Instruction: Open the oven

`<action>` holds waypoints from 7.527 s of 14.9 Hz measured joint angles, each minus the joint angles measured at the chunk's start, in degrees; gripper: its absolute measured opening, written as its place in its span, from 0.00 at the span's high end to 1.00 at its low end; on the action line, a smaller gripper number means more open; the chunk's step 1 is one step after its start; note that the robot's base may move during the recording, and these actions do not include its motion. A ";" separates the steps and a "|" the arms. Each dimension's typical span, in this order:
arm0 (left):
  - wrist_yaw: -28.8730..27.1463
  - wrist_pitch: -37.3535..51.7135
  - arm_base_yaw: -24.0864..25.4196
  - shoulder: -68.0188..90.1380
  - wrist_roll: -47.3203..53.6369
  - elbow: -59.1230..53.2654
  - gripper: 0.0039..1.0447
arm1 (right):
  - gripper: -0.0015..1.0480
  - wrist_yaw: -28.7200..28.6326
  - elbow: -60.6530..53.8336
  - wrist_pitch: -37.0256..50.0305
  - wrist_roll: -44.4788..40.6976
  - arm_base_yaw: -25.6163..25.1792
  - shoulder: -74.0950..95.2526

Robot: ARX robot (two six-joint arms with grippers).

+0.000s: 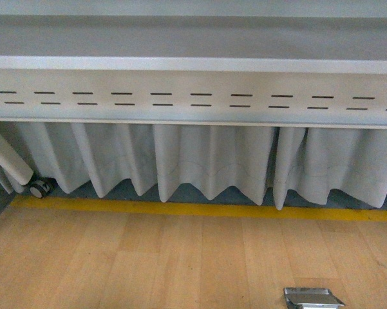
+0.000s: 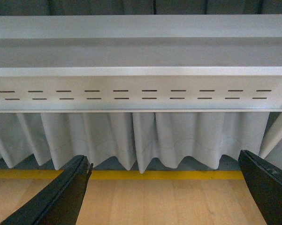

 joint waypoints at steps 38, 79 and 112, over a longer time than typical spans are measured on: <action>0.02 0.28 0.00 0.00 0.20 0.00 0.06 | 0.06 0.02 0.00 0.22 0.02 0.00 -0.02; 0.00 0.09 0.00 0.00 0.20 0.00 0.06 | 0.06 0.02 0.00 0.07 0.00 0.00 -0.04; 2.78 39.80 -34.47 113.61 -78.97 33.73 0.06 | 0.06 -0.02 0.00 0.07 0.02 0.00 -0.04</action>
